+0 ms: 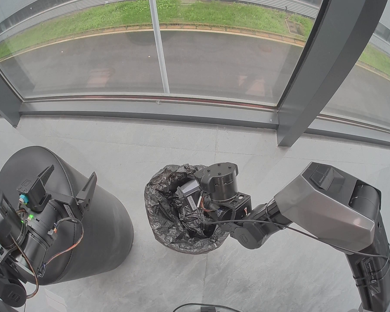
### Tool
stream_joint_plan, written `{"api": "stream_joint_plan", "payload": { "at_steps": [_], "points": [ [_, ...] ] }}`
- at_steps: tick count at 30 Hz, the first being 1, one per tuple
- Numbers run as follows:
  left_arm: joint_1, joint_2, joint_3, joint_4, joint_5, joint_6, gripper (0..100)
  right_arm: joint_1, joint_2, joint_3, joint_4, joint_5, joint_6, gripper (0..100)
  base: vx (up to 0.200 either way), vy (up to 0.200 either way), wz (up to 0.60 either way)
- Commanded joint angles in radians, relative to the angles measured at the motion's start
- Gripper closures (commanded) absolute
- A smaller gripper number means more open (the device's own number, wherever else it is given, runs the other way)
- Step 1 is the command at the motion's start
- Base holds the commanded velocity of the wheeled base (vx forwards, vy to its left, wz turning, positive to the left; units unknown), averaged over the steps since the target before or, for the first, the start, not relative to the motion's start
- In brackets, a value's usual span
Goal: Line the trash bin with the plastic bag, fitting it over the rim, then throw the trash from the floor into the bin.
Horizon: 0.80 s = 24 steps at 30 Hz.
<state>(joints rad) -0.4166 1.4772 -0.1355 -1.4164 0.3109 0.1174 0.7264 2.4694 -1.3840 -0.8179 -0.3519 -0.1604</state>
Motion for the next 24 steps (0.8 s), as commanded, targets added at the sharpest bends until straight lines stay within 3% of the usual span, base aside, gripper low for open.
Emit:
{"api": "stream_joint_plan", "payload": {
  "at_steps": [1, 9, 13, 16, 24],
  "points": [
    [0.001, -0.008, 0.005, -0.001, 0.001, -0.001, 0, 0.033, -0.017, 0.016, -0.004, -0.001, 0.005, 0, 0.000, 0.000, 0.00],
    [-0.001, -0.011, 0.008, -0.001, 0.001, -0.002, 0, 0.051, -0.036, 0.056, -0.006, -0.002, 0.015, 0, 0.000, 0.000, 0.00],
    [-0.001, -0.008, 0.005, -0.001, 0.001, -0.002, 0, 0.093, -0.040, 0.097, -0.004, 0.001, 0.108, 0, 0.000, 0.000, 0.00],
    [-0.001, -0.005, 0.004, -0.001, 0.001, -0.002, 0, 0.105, -0.027, 0.119, -0.007, 0.016, 0.121, 0, 0.000, 0.000, 0.00],
    [-0.001, -0.003, 0.004, -0.001, 0.001, -0.002, 0, 0.077, 0.099, 0.003, -0.006, 0.068, 0.121, 0, 0.000, 0.000, 0.00]
  ]
}}
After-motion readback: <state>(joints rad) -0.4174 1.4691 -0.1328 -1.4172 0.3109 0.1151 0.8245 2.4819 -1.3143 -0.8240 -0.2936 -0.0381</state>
